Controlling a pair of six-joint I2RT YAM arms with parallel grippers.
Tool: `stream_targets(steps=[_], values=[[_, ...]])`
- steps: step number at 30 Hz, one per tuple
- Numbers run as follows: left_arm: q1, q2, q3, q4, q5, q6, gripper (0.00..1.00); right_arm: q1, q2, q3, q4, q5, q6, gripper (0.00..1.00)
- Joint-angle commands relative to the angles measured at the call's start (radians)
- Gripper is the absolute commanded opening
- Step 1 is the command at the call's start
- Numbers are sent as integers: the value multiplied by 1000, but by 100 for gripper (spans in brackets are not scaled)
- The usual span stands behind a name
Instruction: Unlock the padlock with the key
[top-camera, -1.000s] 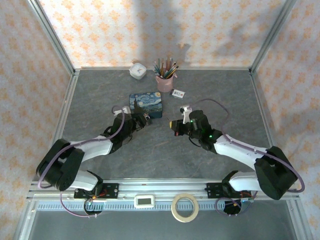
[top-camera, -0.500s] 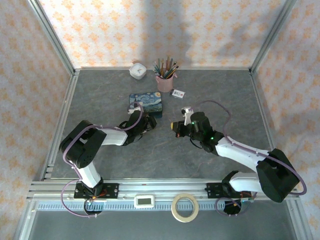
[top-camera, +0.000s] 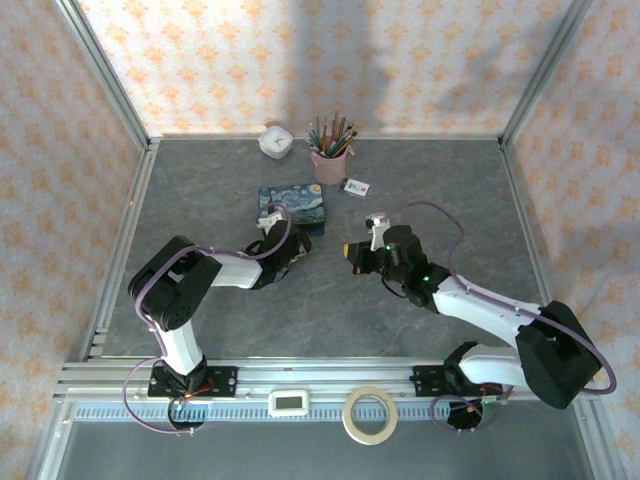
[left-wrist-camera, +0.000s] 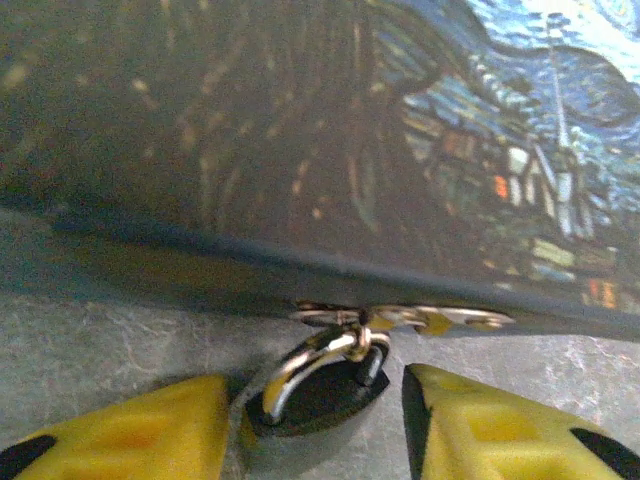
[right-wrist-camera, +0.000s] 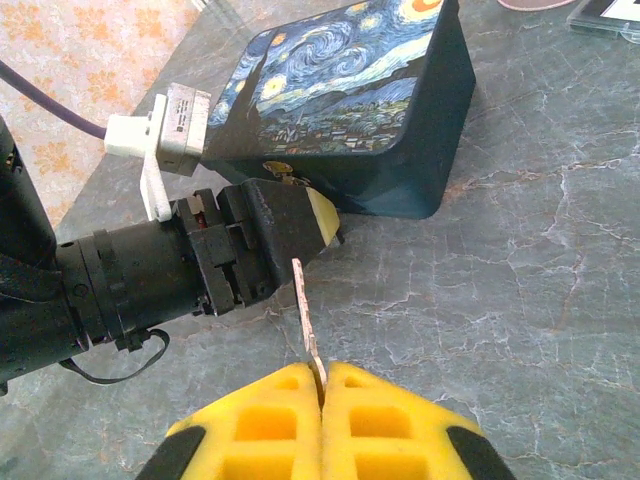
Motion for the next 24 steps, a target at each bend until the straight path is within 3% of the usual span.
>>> stream_targets(steps=[1, 4, 9, 17, 21, 24], values=[[18, 93, 20, 54, -9, -16, 39, -6, -23, -9, 35, 32, 9, 0], [21, 94, 19, 67, -2, -13, 34, -6, -21, -11, 36, 33, 10, 0], [25, 71, -6, 99, 23, -5, 17, -6, -6, -14, 46, 23, 15, 0], [25, 0, -54, 116, 52, -13, 9, -6, 35, -11, 72, -6, 32, 0], [26, -41, -65, 112, 74, -17, 0, -7, 48, -8, 82, -20, 36, 0], [34, -77, -83, 133, 113, -36, 0, -9, 68, -15, 108, -61, 47, 0]])
